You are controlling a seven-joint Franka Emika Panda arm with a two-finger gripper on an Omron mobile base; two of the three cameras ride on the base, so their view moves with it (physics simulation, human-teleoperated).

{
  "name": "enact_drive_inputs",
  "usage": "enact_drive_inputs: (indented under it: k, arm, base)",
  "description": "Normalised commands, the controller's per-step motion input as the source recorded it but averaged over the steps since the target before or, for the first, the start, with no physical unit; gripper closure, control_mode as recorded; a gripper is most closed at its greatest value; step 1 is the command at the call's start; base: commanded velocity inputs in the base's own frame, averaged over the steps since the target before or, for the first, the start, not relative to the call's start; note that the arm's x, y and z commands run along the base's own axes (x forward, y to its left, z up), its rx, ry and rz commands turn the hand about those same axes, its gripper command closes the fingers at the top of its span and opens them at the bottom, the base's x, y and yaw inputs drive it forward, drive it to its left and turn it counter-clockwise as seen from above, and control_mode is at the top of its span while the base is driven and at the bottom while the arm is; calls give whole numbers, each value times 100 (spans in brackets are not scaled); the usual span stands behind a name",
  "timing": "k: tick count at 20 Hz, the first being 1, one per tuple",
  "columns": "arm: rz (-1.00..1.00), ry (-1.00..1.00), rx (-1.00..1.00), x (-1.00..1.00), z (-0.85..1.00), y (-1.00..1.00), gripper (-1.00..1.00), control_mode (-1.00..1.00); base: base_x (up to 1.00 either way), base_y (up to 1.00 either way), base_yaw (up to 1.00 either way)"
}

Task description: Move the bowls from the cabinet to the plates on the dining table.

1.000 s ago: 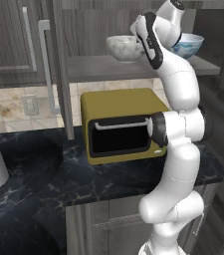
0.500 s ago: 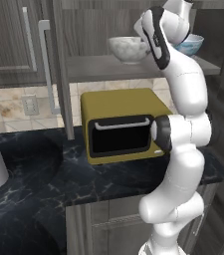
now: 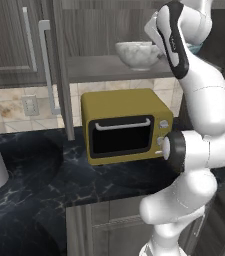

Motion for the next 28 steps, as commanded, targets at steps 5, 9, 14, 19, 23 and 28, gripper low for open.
enact_drive_inputs:
  k: [5, 9, 14, 19, 23, 28]
  arm:
    - [0, 0, 0, -100, 0, 0, 100, -100]
    - [0, 0, 0, -100, 0, 0, 100, -100]
    - [0, -1, 0, -92, 0, 0, 100, -100]
    - [0, -2, 0, -90, -2, -2, 100, -100]
    - [0, 0, 0, -88, -28, -13, 100, -100]
    - [0, 0, 0, -77, -26, -4, 100, -100]
  base:
    - [0, 0, 0]
    - [0, 0, 0]
    - [0, 0, 0]
    - [0, 0, 0]
    - [0, 0, 0]
    - [0, 0, 0]
